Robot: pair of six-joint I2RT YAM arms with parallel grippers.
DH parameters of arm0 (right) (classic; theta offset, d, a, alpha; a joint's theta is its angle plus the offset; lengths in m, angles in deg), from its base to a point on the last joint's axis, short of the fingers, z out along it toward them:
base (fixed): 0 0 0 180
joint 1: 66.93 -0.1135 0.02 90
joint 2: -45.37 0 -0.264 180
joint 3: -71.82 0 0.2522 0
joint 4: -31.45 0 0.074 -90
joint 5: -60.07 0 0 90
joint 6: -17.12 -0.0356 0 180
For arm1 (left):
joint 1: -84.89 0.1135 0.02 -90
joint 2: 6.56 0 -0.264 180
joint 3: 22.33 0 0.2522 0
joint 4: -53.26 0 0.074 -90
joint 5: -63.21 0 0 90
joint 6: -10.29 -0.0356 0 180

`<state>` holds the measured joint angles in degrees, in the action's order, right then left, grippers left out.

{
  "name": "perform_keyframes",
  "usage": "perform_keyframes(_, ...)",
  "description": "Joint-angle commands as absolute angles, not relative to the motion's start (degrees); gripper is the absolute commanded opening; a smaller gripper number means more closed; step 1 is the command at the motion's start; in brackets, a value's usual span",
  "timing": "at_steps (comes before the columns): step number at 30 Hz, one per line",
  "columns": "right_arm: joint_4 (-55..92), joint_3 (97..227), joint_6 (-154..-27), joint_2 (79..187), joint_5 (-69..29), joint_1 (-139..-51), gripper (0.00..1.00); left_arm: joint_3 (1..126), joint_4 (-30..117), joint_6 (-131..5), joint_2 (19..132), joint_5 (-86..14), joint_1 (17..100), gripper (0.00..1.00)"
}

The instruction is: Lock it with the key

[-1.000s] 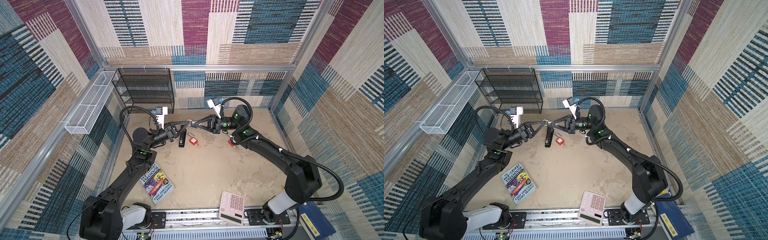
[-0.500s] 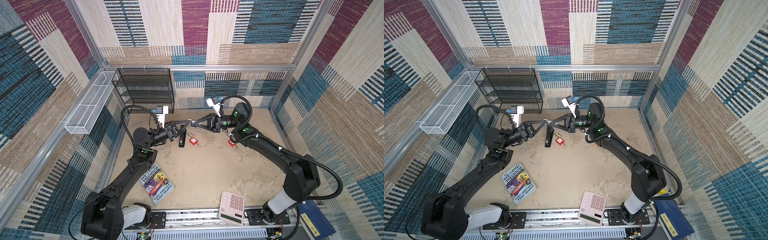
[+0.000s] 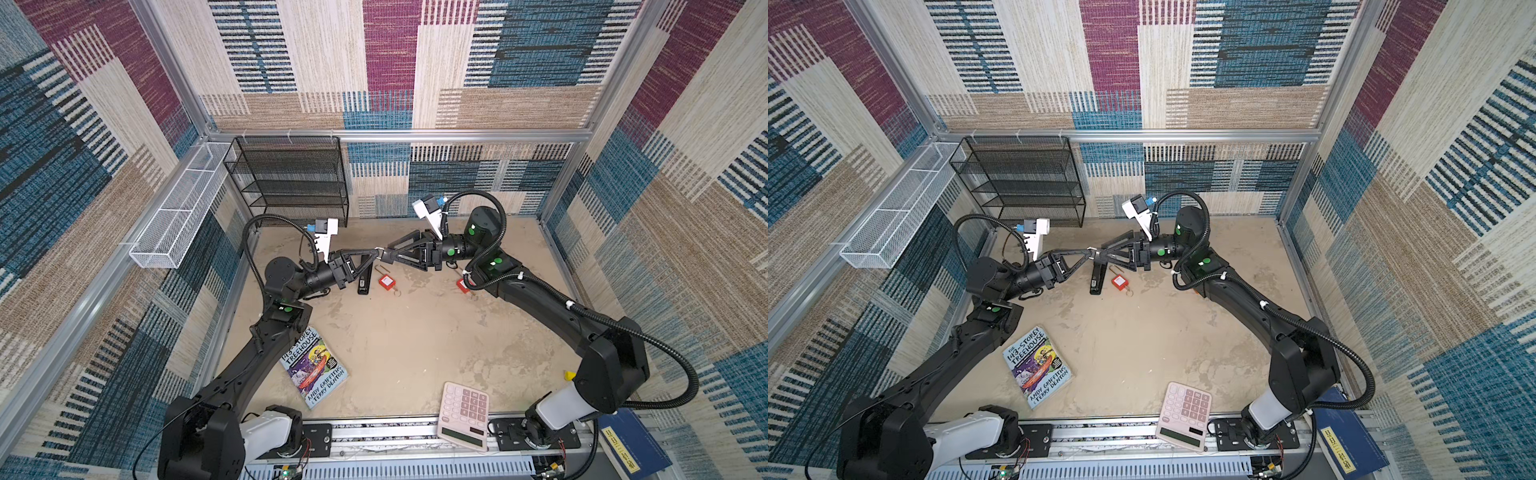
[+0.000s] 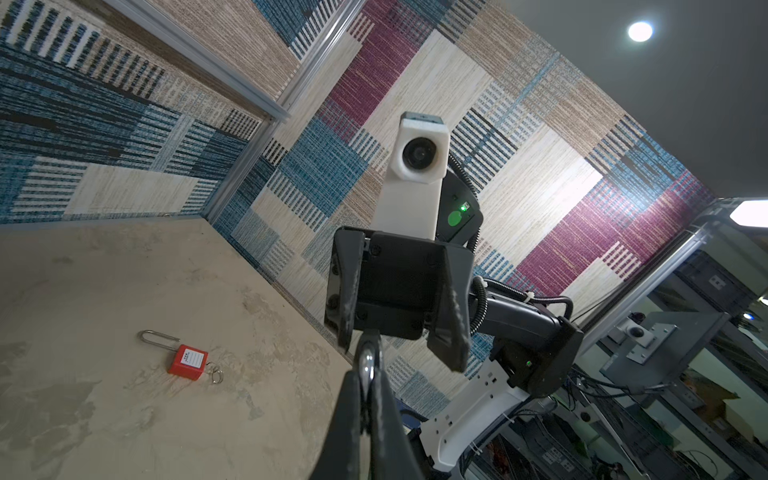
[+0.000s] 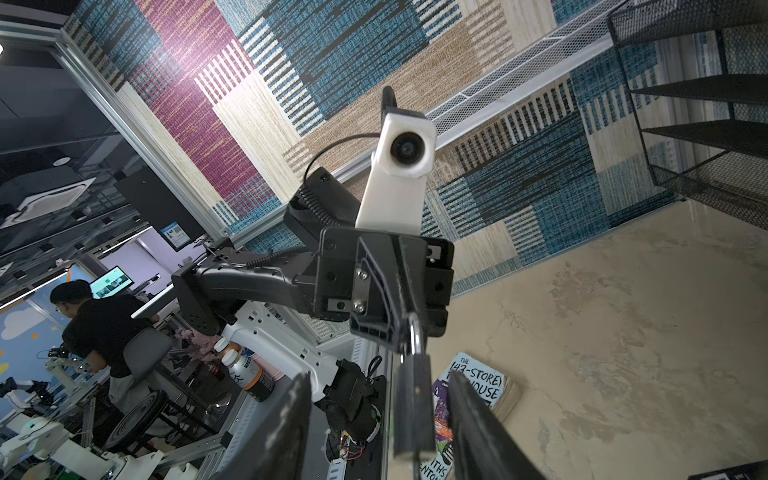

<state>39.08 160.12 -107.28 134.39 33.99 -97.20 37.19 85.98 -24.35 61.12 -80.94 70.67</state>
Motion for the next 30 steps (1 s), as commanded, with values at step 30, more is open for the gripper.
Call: perform_keyframes(30, 39.9, 156.3, -107.5, 133.6, 33.3, -96.5, 0.22, 36.8, 92.3, -20.8, 61.8, -82.2, 71.9, 0.00)
